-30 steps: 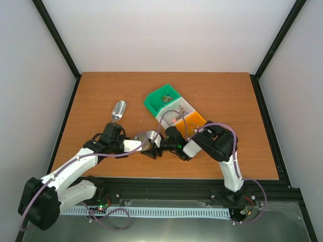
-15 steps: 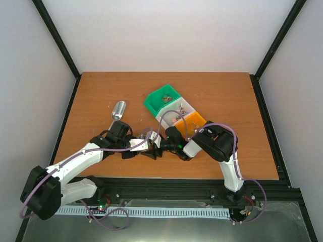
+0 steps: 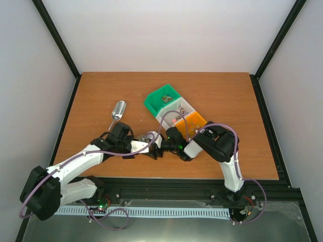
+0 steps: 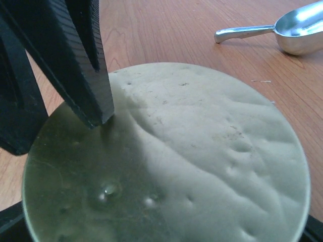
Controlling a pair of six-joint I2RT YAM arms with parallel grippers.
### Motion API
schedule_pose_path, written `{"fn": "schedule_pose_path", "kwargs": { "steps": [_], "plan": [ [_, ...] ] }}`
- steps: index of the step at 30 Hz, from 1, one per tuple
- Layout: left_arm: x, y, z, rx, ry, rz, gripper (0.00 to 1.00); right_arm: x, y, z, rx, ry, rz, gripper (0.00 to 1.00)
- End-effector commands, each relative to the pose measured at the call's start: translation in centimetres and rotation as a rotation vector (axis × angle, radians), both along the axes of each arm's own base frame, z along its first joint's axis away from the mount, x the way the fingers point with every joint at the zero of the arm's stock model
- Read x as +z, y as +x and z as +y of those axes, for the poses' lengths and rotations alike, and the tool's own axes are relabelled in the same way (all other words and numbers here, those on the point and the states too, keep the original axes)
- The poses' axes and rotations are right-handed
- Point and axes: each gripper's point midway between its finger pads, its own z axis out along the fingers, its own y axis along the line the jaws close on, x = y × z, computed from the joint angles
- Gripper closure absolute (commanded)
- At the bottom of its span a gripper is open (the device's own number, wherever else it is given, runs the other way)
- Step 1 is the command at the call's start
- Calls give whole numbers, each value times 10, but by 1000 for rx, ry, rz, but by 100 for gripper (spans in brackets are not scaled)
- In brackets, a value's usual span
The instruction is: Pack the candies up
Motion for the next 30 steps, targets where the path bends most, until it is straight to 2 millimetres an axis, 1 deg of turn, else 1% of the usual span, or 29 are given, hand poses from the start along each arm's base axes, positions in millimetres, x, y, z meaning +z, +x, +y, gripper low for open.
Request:
{"fn": "schedule_pose_path", "kwargs": {
  "steps": [1, 3, 6, 8, 9, 10, 12, 13, 14, 19, 25, 30],
  "plan": [
    [-23, -1, 34, 59, 124, 6, 77, -7, -25, -6, 68, -27, 17, 40],
    [-22, -2, 41, 82, 129, 20, 77, -7, -25, -7, 64, -28, 24, 41],
    [-22, -9, 51, 104, 137, 68, 75, -10, -26, -9, 57, -33, 31, 42],
    [-16, -14, 52, 116, 119, 85, 73, -10, -26, -10, 52, -34, 35, 42],
    [-9, -17, 49, 117, 93, 101, 67, -10, -26, -10, 49, -34, 38, 42],
    [0, -20, 44, 126, 50, 119, 54, -9, -25, -10, 44, -32, 39, 42],
    [20, -23, 32, 151, -45, 161, 22, -9, -23, -9, 30, -32, 43, 42],
    [28, -24, 26, 169, -88, 186, 10, -9, -21, -9, 21, -31, 43, 42],
    [33, -24, 22, 188, -116, 206, 2, -8, -21, -9, 17, -30, 42, 42],
    [39, -11, 8, 285, -168, 253, 0, -10, -19, -9, 9, -34, 36, 42],
    [32, 8, -5, 320, -169, 253, 0, -10, -20, -7, 11, -36, 32, 42],
    [26, 22, -9, 348, -163, 230, 0, -8, -25, -4, 24, -35, 20, 42]
  ]
}}
